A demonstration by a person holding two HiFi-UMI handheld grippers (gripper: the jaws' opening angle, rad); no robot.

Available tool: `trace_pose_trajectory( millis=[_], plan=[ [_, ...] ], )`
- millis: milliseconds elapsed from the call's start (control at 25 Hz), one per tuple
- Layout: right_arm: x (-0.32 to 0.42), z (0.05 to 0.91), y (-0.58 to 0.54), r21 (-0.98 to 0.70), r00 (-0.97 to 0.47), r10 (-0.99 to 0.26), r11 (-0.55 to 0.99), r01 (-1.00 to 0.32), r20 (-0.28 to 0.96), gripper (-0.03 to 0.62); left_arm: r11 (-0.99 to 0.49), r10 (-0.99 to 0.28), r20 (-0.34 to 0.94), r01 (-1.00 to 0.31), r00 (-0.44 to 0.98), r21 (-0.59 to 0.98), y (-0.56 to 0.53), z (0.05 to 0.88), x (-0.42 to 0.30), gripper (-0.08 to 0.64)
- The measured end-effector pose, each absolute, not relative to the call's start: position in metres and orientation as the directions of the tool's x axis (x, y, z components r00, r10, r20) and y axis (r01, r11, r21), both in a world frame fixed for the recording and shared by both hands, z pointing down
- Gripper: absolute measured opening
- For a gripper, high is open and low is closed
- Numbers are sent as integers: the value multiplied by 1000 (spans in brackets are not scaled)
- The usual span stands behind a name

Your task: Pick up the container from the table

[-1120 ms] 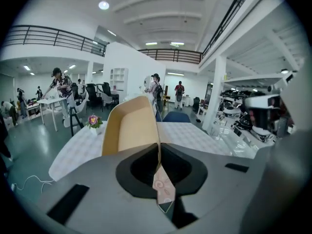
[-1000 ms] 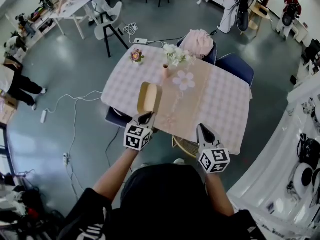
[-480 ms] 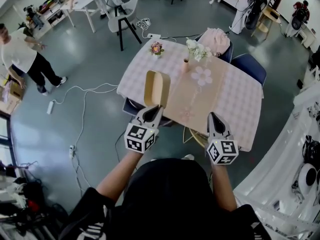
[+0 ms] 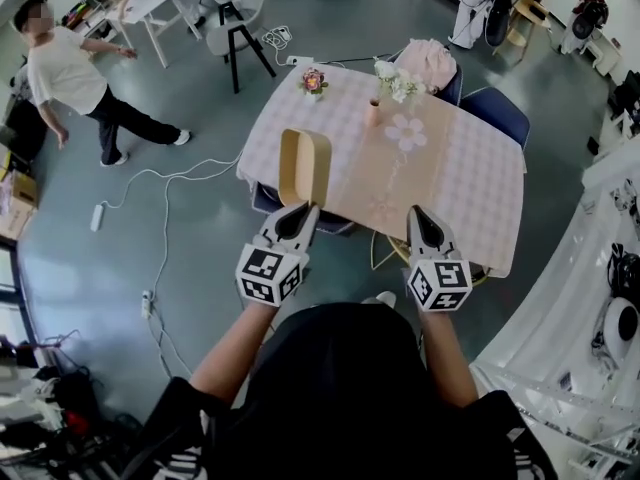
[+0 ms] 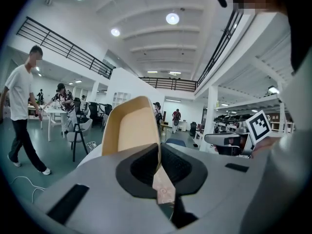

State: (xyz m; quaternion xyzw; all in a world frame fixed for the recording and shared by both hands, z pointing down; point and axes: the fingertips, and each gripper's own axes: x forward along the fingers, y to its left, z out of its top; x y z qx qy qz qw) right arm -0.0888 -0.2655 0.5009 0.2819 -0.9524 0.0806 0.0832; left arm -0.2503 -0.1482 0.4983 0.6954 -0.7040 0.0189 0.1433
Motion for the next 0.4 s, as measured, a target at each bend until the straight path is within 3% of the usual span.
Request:
trace_pose_trajectory(
  millis=[400],
  plan=[
    [-111, 503, -221, -113, -829, -525, 827, -550, 193, -2, -9, -977, 207, -983, 48, 186, -108, 489, -257, 18]
  ],
)
